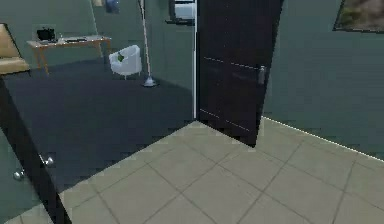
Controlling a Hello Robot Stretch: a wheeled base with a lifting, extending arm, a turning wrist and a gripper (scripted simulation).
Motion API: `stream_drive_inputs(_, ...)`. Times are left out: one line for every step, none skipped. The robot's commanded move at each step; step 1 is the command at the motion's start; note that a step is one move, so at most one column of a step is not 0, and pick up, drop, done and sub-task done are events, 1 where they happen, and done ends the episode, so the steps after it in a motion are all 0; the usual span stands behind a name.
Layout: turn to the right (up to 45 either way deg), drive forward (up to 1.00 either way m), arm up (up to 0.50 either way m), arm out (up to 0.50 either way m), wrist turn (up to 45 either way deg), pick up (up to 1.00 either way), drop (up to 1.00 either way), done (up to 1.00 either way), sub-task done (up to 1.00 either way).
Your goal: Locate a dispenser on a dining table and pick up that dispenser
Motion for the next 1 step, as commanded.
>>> stream_drive_inputs(0.0, 0.8, 0.0, 0.0, 0.0, 0.0, 0.0, 0.0, 0.0)
